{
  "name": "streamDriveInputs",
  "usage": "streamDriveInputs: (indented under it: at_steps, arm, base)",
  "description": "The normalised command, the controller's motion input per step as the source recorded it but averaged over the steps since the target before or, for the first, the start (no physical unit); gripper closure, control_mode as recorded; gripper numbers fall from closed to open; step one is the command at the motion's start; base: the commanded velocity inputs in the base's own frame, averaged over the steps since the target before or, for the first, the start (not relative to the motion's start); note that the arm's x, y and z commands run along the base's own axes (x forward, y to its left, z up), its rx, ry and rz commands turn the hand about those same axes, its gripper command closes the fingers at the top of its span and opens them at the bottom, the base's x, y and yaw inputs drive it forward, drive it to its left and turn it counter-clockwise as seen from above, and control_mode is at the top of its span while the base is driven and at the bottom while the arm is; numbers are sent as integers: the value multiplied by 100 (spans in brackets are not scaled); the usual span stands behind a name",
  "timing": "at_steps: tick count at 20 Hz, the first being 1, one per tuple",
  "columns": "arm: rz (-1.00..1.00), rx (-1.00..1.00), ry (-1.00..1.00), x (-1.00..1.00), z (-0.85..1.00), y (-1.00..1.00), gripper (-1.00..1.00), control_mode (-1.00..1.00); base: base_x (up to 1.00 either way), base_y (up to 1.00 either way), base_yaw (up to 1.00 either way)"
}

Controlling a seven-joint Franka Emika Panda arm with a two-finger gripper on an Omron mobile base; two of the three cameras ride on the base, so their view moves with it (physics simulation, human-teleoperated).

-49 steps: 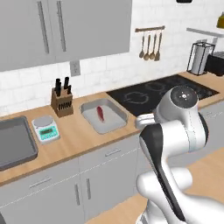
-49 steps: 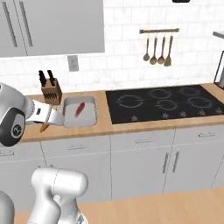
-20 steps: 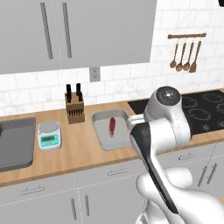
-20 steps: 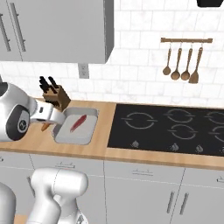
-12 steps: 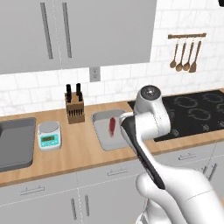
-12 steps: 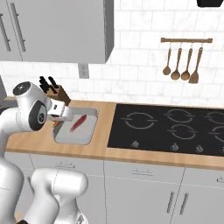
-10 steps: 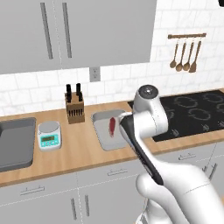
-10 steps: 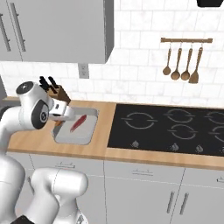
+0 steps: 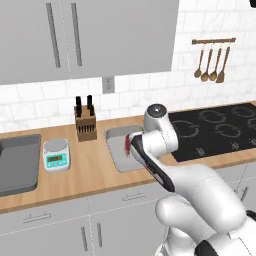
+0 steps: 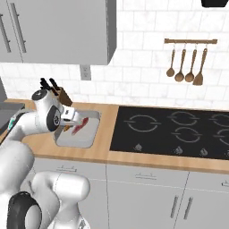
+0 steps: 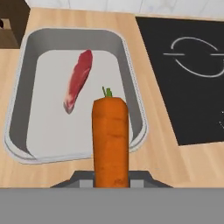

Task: Place one carrot and one steak in each tupperware on the nearby counter, to pack two identical lunches.

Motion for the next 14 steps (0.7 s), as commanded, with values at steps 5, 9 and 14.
streamDriveInputs:
  at_steps: [5, 9, 14]
  arm:
    - [-3, 0, 5, 90, -12, 0, 100, -100]
    - [-1, 0, 22, 59, -39, 2, 100, -100]
    - [0, 0, 16, 22, -68, 14, 100, -100]
  base:
    - [0, 0, 0]
    - [0, 0, 0]
    - [0, 0, 0]
